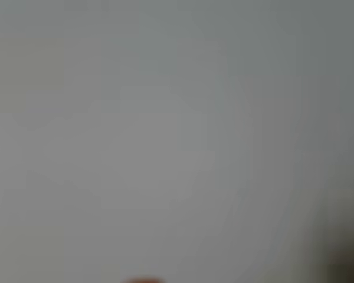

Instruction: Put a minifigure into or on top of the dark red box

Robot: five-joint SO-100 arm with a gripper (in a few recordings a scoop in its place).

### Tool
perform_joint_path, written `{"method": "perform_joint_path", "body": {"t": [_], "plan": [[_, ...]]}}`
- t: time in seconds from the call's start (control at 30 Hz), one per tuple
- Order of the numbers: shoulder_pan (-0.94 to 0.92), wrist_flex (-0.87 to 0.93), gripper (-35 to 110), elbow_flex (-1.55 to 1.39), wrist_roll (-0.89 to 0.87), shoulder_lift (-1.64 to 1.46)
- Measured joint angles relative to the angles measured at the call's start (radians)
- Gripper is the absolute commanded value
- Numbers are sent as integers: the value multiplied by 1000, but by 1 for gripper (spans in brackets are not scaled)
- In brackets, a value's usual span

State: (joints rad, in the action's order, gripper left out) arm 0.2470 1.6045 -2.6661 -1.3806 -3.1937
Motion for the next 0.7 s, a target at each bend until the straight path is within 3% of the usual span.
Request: {"method": "perform_joint_path", "body": {"t": [0.2, 0.47, 0.7], "plan": [[94, 100, 24, 192, -391, 321], [443, 120, 24, 184, -1069, 293], [551, 61, 24, 181, -1315, 351]]}}
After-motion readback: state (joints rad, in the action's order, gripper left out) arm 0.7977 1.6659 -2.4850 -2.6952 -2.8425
